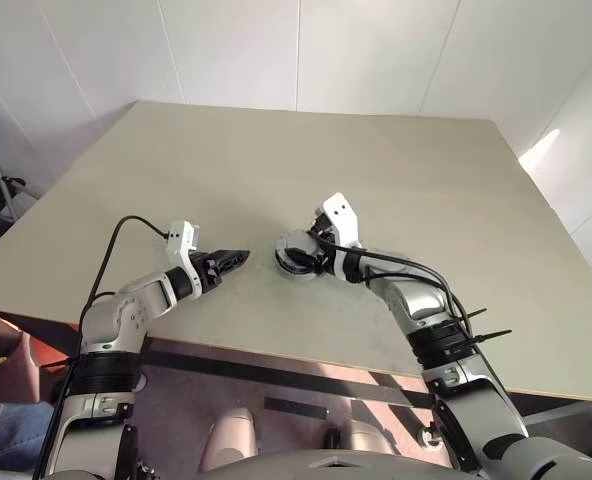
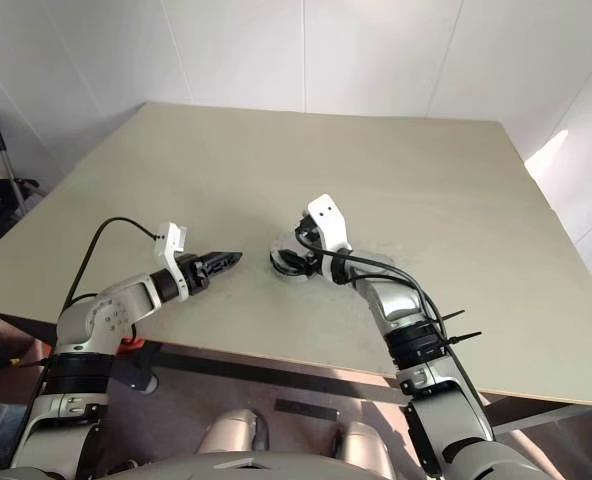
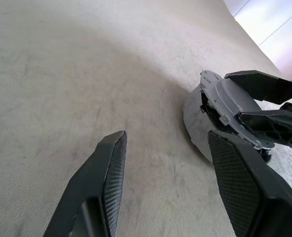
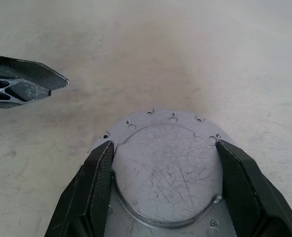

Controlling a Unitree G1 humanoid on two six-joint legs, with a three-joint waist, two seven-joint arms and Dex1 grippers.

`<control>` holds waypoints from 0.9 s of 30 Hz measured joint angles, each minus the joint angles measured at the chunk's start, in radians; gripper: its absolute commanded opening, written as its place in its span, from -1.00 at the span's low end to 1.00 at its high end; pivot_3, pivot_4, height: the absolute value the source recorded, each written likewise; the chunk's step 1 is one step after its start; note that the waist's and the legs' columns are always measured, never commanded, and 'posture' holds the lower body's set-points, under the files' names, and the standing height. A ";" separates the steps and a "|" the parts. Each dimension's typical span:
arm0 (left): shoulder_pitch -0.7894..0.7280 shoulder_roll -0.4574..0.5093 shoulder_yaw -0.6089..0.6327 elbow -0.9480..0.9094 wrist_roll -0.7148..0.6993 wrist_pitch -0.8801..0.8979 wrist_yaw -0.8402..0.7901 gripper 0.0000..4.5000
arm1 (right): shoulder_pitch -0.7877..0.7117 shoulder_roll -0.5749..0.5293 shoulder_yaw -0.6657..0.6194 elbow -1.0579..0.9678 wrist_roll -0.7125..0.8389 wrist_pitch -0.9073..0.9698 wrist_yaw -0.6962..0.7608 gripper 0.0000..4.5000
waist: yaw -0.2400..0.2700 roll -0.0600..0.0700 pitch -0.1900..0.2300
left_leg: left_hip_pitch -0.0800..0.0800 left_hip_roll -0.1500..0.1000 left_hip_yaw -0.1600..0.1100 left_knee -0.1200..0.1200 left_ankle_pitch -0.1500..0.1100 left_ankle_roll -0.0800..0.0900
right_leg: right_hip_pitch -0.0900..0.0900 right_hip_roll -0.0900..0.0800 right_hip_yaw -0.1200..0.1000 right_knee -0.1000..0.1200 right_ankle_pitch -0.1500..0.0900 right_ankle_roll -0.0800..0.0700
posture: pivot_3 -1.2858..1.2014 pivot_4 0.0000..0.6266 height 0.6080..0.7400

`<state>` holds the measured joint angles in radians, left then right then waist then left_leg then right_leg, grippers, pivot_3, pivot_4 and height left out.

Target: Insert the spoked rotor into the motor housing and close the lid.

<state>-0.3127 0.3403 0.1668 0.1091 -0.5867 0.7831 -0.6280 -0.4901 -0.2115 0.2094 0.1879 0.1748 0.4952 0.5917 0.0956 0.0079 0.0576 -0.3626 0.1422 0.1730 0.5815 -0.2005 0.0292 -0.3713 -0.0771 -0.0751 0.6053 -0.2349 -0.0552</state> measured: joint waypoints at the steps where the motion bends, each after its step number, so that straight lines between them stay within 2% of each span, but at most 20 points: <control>1: 0.000 0.000 0.000 0.000 0.000 0.000 0.000 0.23 | 0.002 -0.001 0.000 -0.001 -0.001 -0.004 0.004 0.41 | 0.000 0.000 0.000 | 0.000 0.000 0.000 0.000 0.000 0.000 | 0.000 0.000 0.000 0.000 0.000 0.000 | 0.03 -1.00 1.00; 8: 0.000 0.000 -0.005 0.000 0.003 0.000 0.000 0.23 | 0.009 -0.007 -0.005 -0.001 0.002 -0.016 0.029 0.41 | 0.000 0.000 0.000 | 0.000 0.000 0.000 0.000 -0.001 0.001 | 0.000 0.000 0.000 0.000 0.000 0.000 | 0.03 -1.00 1.00; 16: 0.000 0.000 -0.013 0.000 0.004 0.000 0.001 0.23 | 0.017 0.020 -0.089 -0.018 0.107 0.027 0.066 0.41 | -0.001 -0.001 0.000 | 0.000 0.000 0.000 0.000 -0.002 0.003 | 0.000 0.000 0.000 0.000 0.000 0.000 | 0.03 -1.00 1.00; 27: 0.001 0.000 -0.018 0.000 0.007 0.000 0.004 0.23 | 0.062 -0.048 -0.047 -0.048 0.098 -0.013 0.171 0.41 | 0.000 -0.002 0.001 | -0.001 0.000 0.000 0.000 -0.002 0.003 | 0.000 0.000 0.000 0.000 0.000 0.000 | 0.03 -1.00 1.00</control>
<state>-0.3121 0.3401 0.1490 0.1094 -0.5795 0.7831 -0.6238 -0.4280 -0.2592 0.1624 0.1403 0.2732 0.4821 0.7630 0.0958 0.0061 0.0588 -0.3633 0.1423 0.1730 0.5817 -0.2021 0.0320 -0.3718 -0.0771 -0.0752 0.6053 -0.2350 -0.0554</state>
